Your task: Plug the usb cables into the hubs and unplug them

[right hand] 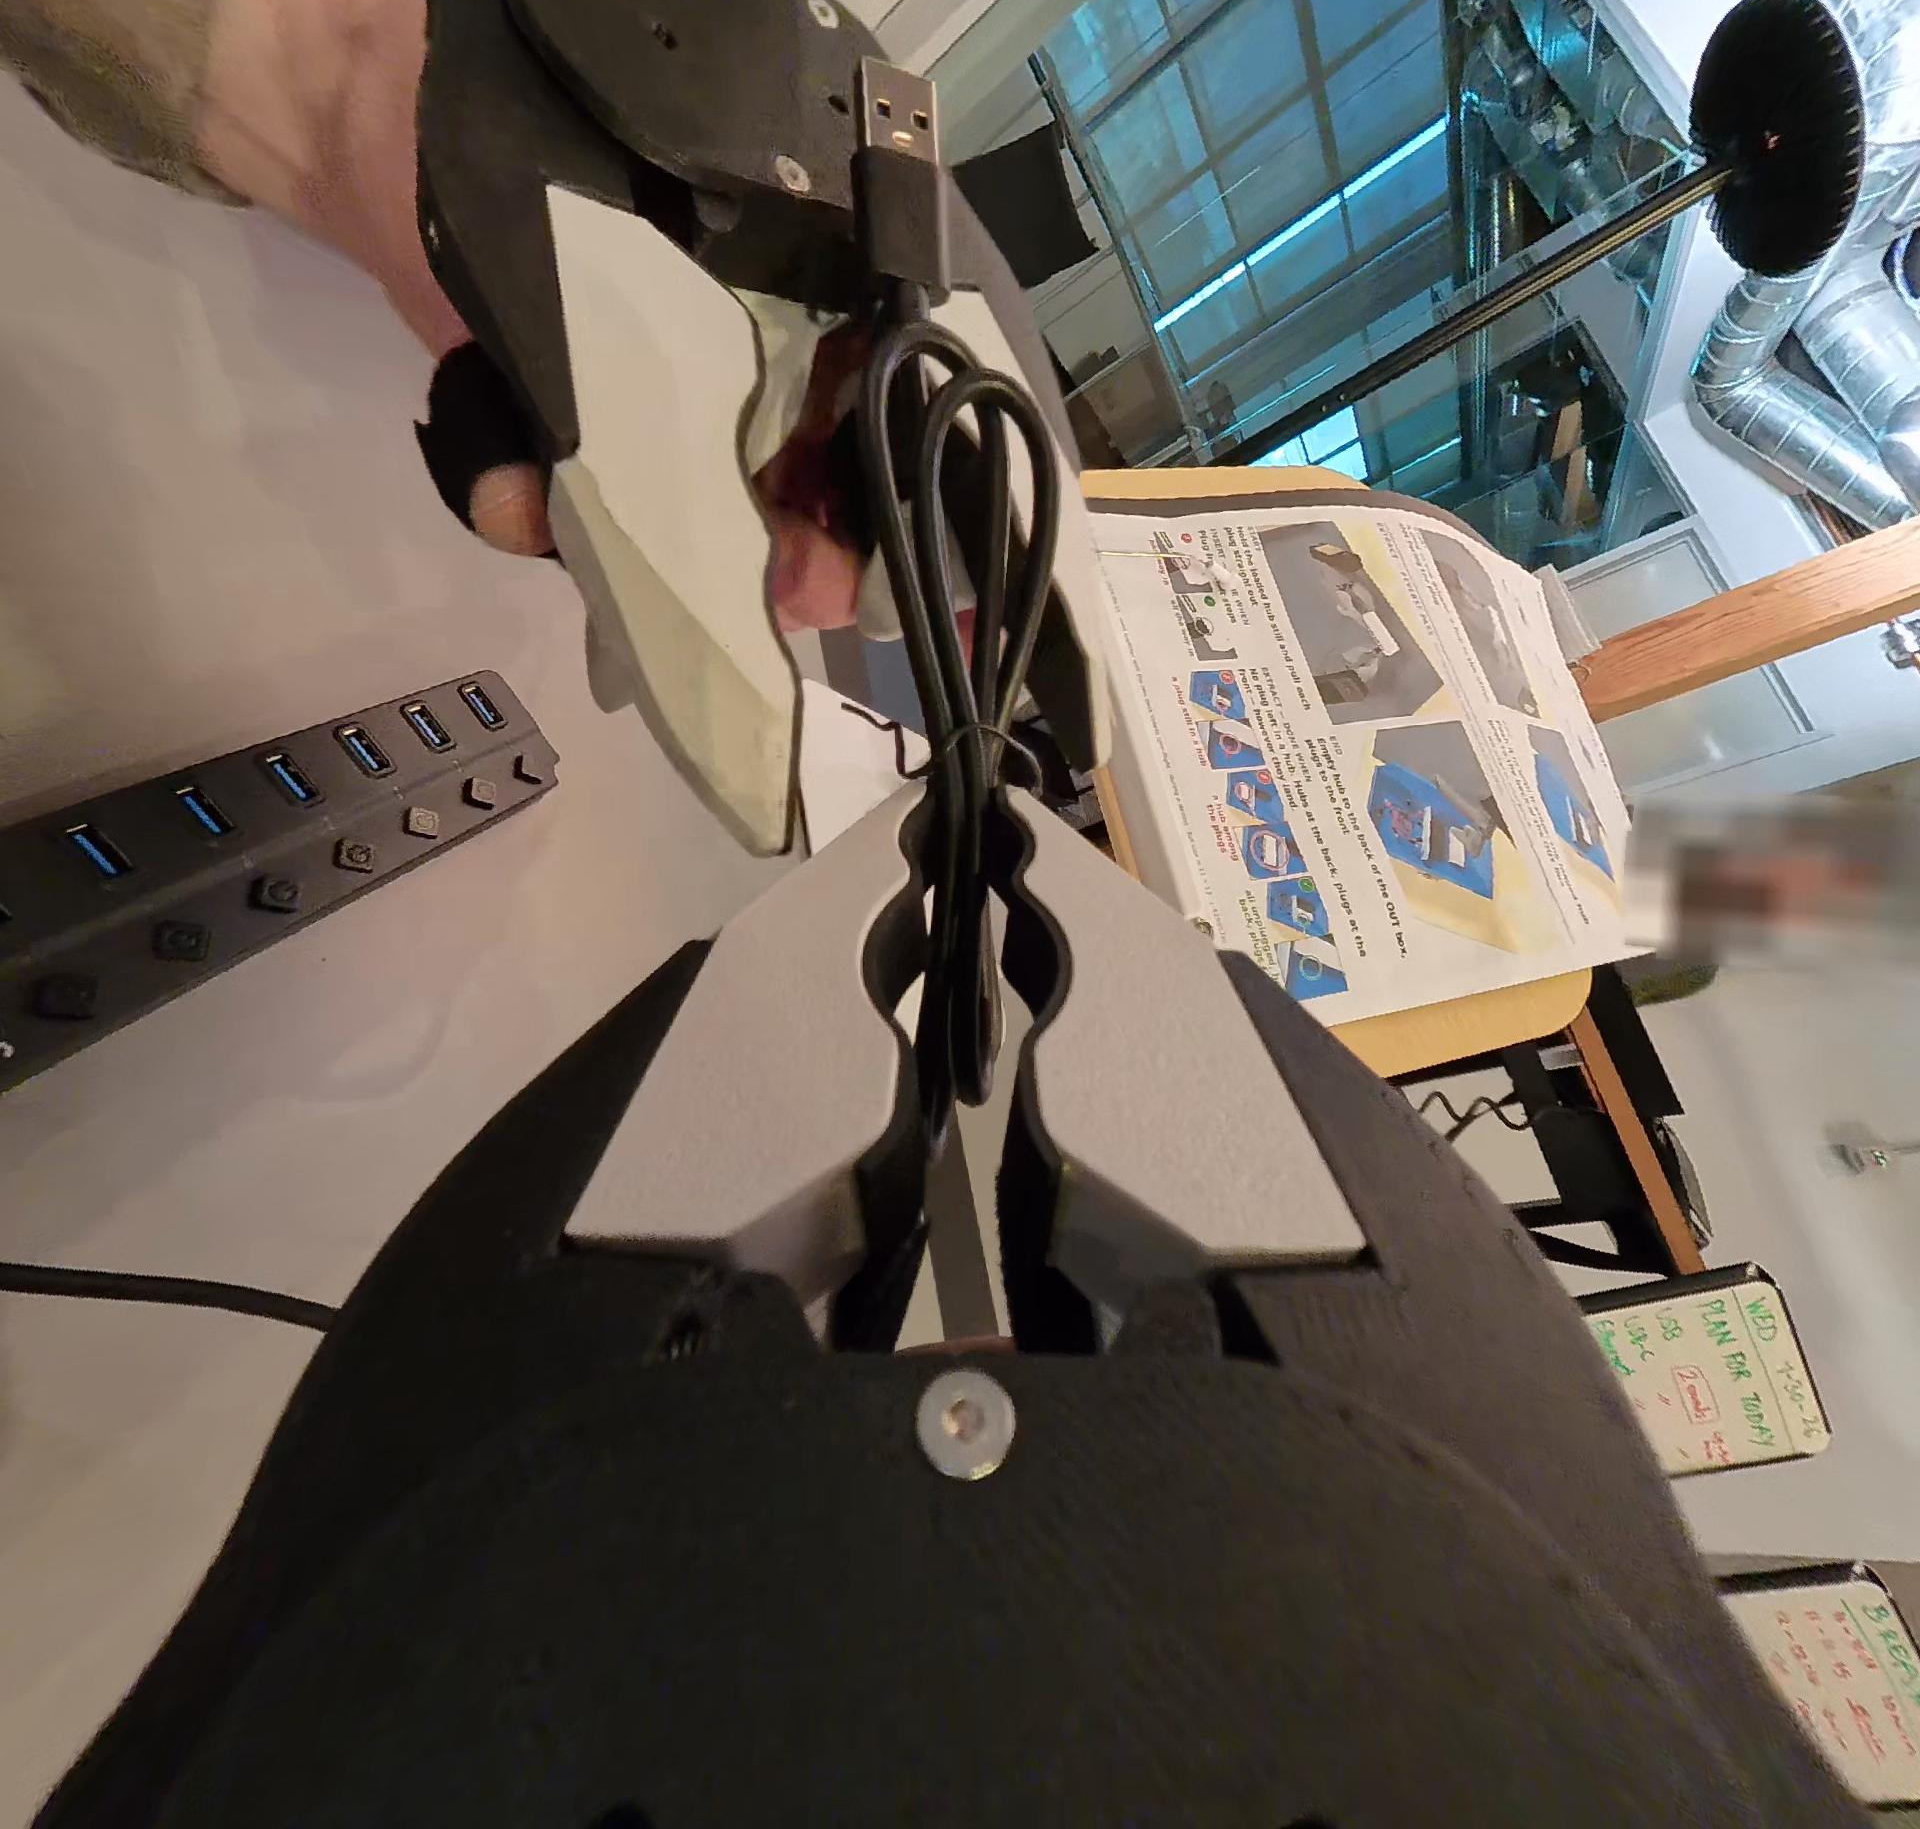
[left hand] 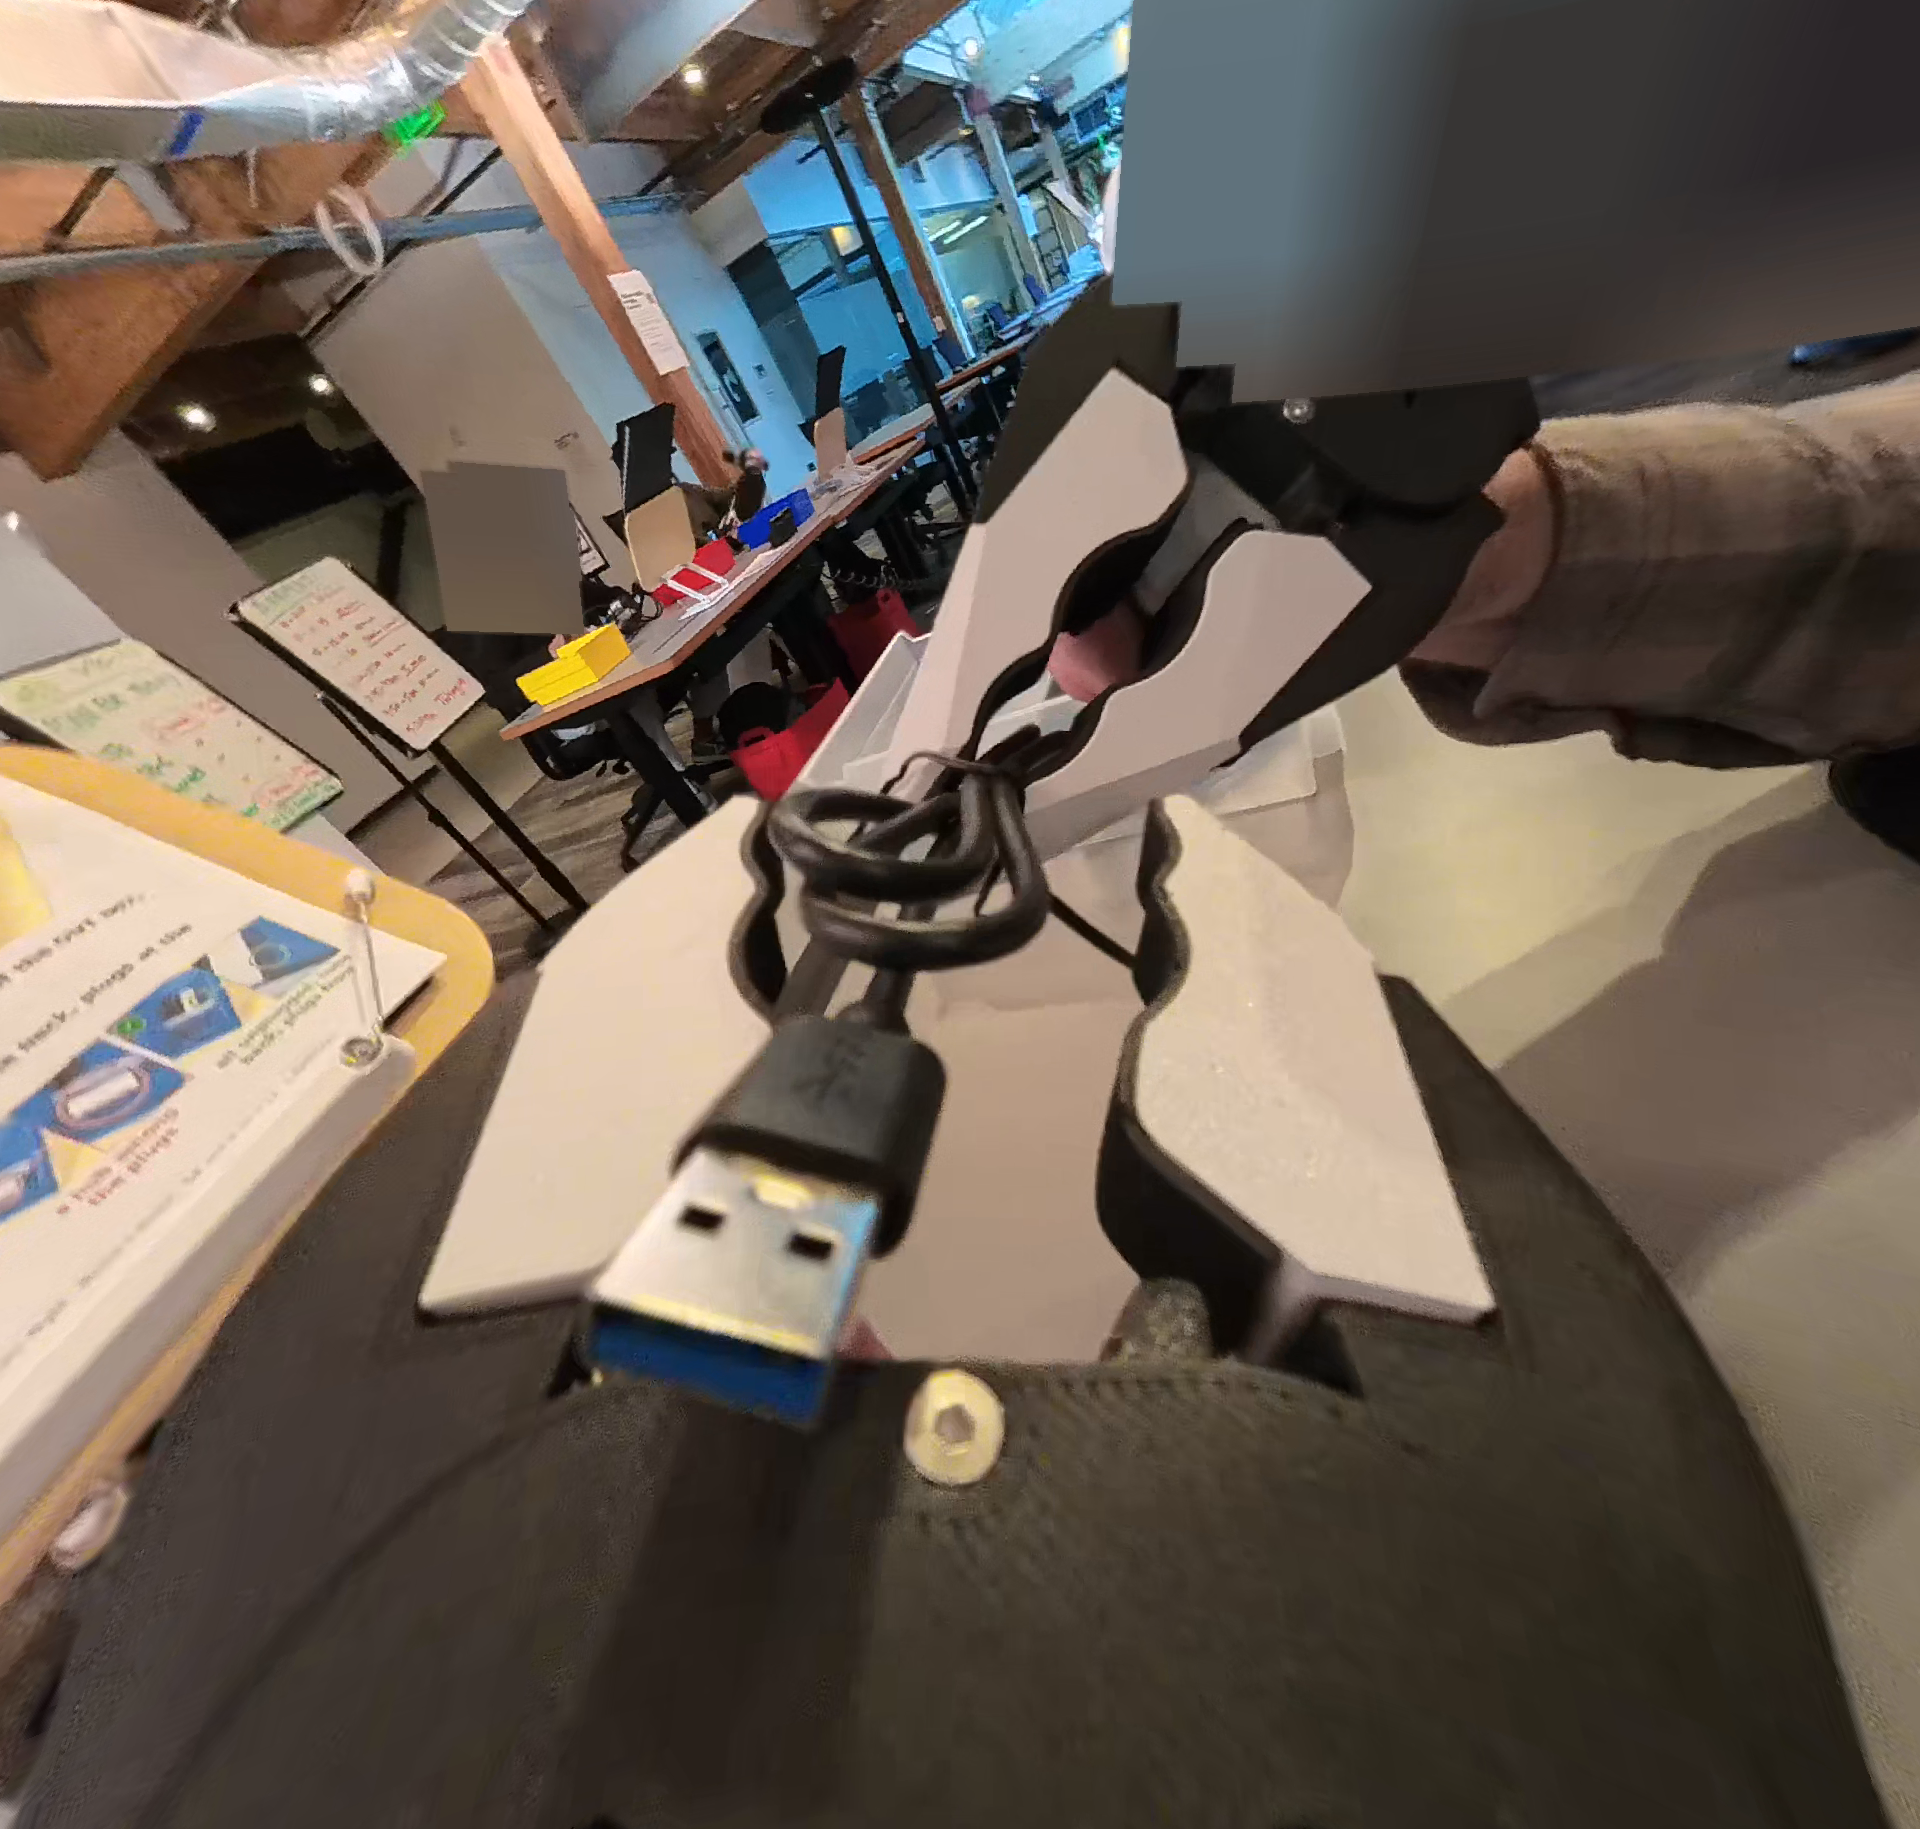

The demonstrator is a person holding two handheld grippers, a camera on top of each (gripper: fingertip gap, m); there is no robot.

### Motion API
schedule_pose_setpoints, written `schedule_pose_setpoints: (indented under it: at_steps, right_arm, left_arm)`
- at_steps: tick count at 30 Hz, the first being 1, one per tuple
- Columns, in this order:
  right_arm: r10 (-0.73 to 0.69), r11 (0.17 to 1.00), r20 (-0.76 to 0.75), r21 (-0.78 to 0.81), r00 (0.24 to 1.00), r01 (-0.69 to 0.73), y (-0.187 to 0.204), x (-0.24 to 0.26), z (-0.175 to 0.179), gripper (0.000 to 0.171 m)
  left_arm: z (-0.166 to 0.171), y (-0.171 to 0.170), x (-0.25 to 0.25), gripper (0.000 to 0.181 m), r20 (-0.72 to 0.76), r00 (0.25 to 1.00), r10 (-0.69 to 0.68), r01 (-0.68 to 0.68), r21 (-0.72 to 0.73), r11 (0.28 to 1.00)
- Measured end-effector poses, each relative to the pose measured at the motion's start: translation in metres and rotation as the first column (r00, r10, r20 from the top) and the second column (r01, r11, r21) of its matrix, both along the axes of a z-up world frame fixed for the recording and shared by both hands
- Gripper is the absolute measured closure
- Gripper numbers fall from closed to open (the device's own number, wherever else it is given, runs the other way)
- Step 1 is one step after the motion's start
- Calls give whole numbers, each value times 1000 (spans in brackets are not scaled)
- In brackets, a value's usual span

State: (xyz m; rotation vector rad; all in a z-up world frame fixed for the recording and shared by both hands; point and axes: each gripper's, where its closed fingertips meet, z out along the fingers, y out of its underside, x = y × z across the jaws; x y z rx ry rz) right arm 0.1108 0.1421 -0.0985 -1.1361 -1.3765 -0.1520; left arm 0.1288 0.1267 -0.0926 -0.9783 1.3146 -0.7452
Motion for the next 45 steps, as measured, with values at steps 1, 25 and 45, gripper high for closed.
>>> schedule_pose_setpoints:
  at_steps: [1,25,45]
  right_arm:
    - [8,1000,4,-4,1000,-8,-1,-1,-1,167]
    - [76,995,-9,-59,997,-76,-7,-3,-6,167]
    - [-3,997,-50,-78,999,-1,7,10,-3,167]
  left_arm:
    - [1,-1,0,114,-13,1000,-18,18,25,1000]
    - [-11,-5,0,146,-153,984,-95,110,92,990]
    - [-12,8,3,164,-64,997,30,-29,17,999]
